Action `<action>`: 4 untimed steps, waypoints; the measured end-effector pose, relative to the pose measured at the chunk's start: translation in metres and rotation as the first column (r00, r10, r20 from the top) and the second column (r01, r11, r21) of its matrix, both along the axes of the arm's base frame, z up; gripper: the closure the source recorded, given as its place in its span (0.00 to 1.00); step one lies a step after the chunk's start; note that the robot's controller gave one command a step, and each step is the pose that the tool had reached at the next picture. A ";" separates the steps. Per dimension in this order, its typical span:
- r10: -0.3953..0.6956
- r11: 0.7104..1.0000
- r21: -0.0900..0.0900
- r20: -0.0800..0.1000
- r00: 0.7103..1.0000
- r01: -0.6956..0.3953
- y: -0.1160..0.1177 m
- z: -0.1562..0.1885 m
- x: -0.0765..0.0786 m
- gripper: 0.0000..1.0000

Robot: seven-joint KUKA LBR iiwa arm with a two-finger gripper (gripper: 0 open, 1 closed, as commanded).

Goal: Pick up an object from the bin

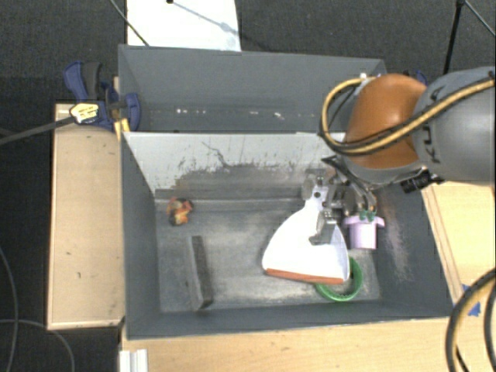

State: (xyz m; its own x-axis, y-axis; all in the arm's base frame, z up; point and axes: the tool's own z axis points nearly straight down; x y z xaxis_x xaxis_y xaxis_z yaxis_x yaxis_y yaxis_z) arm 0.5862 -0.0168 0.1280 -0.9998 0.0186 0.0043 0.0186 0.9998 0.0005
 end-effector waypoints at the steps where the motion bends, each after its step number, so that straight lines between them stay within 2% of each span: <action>1: 0.000 1.000 0.000 0.008 1.000 0.000 0.000 0.005 0.002 0.00; 2: 0.171 0.985 -0.003 0.014 0.985 -0.171 0.007 -0.021 0.006 0.00; 3: 0.312 0.950 0.000 0.007 0.950 -0.312 0.013 -0.042 0.004 0.00; 4: 0.265 0.964 -0.001 0.011 0.964 -0.265 0.014 -0.022 0.006 0.00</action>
Offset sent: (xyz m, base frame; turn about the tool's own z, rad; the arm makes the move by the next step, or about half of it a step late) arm 0.0052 0.0145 -0.0580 -0.3360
